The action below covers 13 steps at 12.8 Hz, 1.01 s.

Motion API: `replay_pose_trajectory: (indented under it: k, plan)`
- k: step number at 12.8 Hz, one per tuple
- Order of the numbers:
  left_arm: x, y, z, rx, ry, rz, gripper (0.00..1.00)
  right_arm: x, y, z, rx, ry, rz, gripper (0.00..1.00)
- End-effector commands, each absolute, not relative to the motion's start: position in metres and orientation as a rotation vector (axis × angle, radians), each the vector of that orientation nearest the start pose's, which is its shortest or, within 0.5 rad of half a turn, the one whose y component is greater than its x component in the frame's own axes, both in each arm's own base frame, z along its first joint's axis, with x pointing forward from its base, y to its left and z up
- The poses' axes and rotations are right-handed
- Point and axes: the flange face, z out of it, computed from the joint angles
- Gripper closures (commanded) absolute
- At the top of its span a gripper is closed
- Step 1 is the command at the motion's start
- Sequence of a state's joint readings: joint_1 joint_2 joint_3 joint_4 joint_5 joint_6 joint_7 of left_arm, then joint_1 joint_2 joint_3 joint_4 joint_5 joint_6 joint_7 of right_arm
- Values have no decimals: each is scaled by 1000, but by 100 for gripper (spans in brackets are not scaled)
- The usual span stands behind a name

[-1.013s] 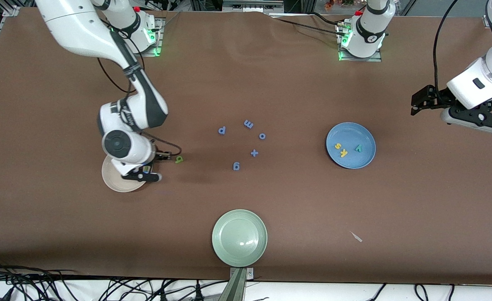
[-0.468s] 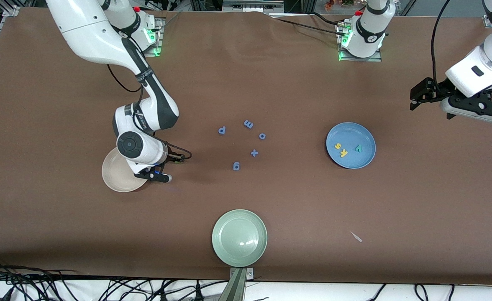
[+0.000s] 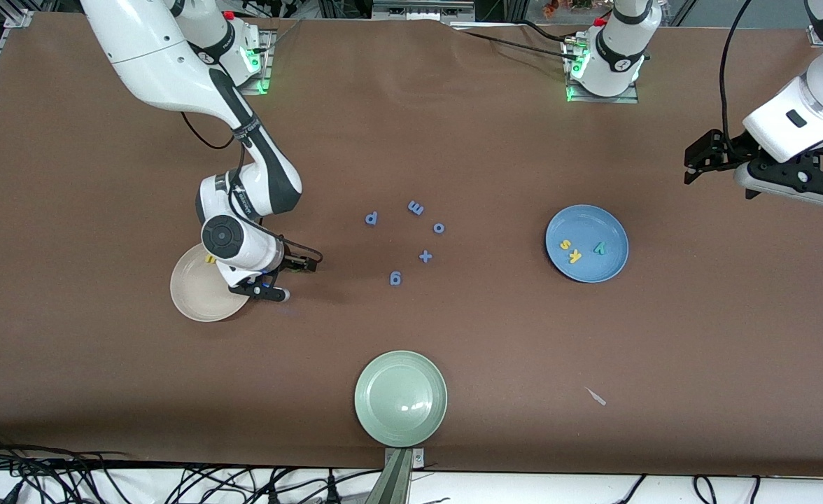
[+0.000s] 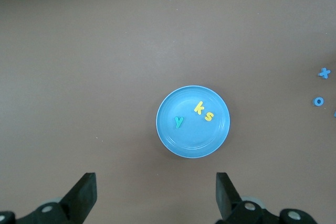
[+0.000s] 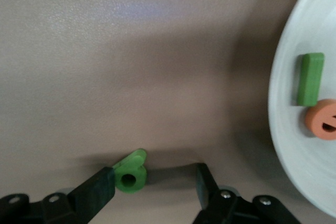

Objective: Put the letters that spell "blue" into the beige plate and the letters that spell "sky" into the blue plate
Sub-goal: 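Reach and grasp the green 6 letter with the right gripper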

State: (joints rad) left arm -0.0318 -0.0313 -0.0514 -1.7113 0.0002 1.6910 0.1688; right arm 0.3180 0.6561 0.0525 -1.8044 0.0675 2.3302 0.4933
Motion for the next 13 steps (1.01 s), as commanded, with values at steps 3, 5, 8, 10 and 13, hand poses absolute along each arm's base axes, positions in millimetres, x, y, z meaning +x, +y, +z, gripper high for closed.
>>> replay_pose_trajectory:
  k: [3, 5, 8, 10, 13]
  plan:
    - [541, -47, 591, -3098, 387, -40, 0, 582, 244, 175, -3079, 320, 252, 29]
    - [541, -48, 590, -3098, 387, -37, 0, 583, 245, 181, -3079, 314, 248, 28]
    - [539, -47, 590, -3098, 390, -25, 0, 579, 247, 177, -3083, 322, 266, 28]
    - [537, -47, 589, -3099, 389, -6, 0, 582, 249, 181, -3081, 318, 248, 28]
    - [538, -46, 589, -3099, 387, -6, 0, 596, 269, 202, -3070, 344, 167, 28]
